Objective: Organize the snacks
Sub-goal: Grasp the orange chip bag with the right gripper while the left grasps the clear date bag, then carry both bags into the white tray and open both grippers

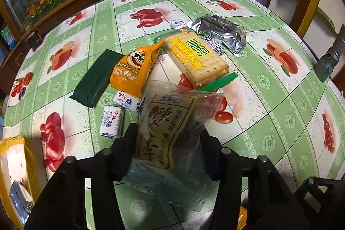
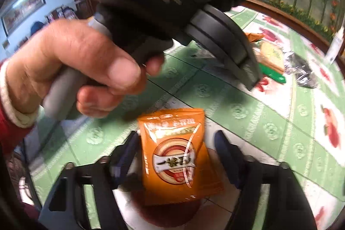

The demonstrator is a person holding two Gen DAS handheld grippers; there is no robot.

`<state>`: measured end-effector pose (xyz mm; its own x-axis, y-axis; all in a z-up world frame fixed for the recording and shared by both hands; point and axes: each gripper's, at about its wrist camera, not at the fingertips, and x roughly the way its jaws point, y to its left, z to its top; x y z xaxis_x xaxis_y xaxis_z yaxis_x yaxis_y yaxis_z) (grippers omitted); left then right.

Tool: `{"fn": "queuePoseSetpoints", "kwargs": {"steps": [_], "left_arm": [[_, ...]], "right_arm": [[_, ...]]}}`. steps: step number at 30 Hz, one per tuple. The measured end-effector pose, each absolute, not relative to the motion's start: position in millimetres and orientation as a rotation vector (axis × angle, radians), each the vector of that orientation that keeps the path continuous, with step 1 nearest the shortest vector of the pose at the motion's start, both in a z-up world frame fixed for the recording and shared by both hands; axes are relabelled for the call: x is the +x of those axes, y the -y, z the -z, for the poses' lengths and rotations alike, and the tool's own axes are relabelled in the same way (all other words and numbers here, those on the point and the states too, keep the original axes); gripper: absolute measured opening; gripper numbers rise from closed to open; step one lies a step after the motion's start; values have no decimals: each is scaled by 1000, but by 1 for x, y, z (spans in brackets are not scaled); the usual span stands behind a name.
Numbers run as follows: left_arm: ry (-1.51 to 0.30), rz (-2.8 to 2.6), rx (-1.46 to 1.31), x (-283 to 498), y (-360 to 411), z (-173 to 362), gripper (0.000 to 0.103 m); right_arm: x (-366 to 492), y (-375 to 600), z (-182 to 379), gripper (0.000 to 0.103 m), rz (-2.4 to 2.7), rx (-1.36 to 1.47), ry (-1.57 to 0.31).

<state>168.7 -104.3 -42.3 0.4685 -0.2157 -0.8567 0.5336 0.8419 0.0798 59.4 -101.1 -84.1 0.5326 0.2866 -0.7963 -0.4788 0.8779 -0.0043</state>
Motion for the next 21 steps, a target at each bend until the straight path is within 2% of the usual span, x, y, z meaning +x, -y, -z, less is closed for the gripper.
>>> {"fn": "queuePoseSetpoints", "kwargs": {"steps": [1,6,21], "left_arm": [[-978,468,368,166,104,42,49],[-980,469,326,154,96,36,44],[-878,359,65,70,19,-19,44]], "right_arm": [[59,103,83,55,-465,-227,-900],[57,124,80,48,-444,-135,-909],[18,176,32,47,-415,32,-804]]}}
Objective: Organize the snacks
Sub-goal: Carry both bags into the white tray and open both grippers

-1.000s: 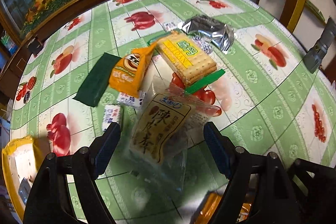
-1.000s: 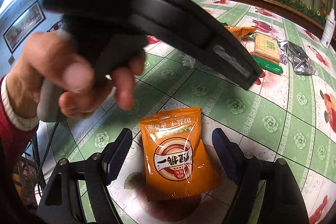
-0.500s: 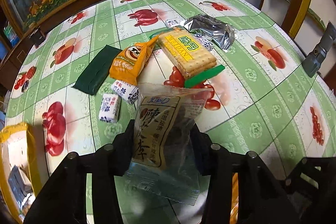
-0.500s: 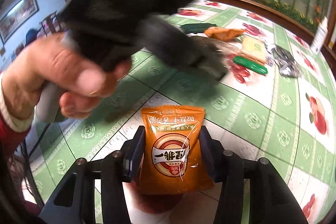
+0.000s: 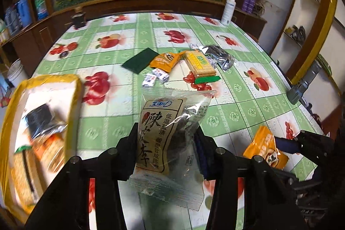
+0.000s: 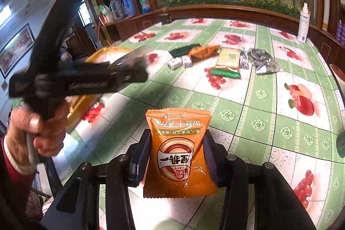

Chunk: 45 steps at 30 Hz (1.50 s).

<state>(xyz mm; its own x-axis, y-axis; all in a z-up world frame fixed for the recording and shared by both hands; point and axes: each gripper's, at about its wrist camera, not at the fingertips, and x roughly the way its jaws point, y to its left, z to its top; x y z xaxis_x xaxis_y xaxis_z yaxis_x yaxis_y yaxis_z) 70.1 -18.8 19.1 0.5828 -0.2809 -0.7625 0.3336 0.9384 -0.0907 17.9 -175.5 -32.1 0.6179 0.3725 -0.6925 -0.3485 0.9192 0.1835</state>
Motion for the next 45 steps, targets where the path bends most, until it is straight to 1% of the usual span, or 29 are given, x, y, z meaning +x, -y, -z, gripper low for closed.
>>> {"fn": "queuePoseSetpoints", "kwargs": {"steps": [10,22,32,45], "left_arm": [[-779,164,32,19,-36,-41,44],[-720,-69,-10,-2,-94,-48,44],[-721,-158,-52,-8,-131,-40,44],[-747,-213,-109,-6,-166,-26,44]], "right_arm": [[8,150,6,47,-462,0,-727],[4,115,-18,47,-528,-4,-661],[9,76,-30,47,-599,-25,-626],[21,38,-29,47,-663,-44,-639]]}}
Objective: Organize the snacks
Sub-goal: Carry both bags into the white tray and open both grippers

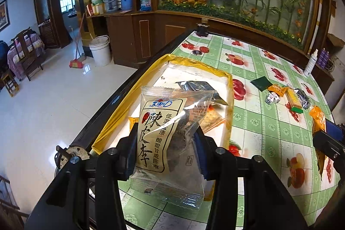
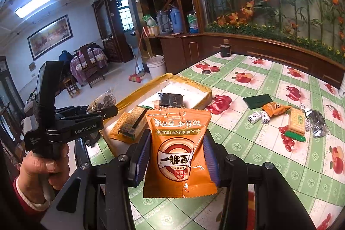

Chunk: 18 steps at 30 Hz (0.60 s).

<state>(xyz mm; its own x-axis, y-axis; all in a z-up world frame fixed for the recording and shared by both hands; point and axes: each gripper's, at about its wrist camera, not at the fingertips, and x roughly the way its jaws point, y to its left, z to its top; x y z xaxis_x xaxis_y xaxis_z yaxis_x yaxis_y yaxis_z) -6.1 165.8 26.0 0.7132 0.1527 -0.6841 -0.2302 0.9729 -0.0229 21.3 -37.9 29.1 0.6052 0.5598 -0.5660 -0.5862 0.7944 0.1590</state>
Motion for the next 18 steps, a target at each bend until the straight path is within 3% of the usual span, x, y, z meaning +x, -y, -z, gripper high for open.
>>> {"fn": "queuePoseSetpoints", "kwargs": {"steps": [18], "left_arm": [[-794,-244,-148,9,-190,-7,44]], "right_arm": [[70,-33,-16,47,-796,-5,-679]]}}
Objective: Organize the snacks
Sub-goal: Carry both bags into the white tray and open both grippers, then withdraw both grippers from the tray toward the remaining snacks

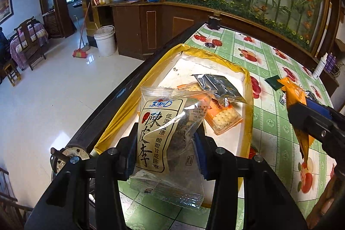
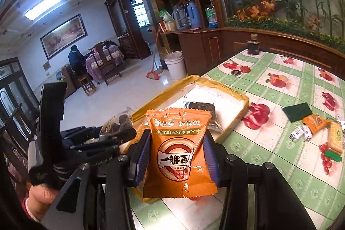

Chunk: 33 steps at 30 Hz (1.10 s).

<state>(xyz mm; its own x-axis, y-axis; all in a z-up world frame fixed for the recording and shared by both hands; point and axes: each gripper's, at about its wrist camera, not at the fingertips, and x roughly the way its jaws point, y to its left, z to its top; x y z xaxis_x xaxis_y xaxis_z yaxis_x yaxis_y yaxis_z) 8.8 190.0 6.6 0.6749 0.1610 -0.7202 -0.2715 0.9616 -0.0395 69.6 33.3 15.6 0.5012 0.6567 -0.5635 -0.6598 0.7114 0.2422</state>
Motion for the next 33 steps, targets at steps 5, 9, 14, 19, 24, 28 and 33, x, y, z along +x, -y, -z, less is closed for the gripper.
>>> {"fn": "queuePoseSetpoints", "kwargs": {"steps": [5,9,14,19,24,28,33], "left_arm": [[-802,-261,-153,13,-195,-3,44],[-801,-277,-140,15,-196,0,44],[-808,-271,-143,22,-196,2,44],[-808,-267,-140,28,-193,2,45],[-824,-263,-159,35,-195,5,45],[-831,-268,-165,36,-196,6,50],[-782,-307,-121,31,-191,-6,72]], "right_arm": [[85,-53,-13,47,-827,9,-687],[100,-67,-4,47,-836,10,-715],[110,-79,10,47,-845,-1,-747],[122,-80,18,47,-834,4,-766],[135,-81,23,49,-829,12,-783],[136,-83,27,53,-834,19,-805],[135,-76,25,56,-829,51,-807]]}}
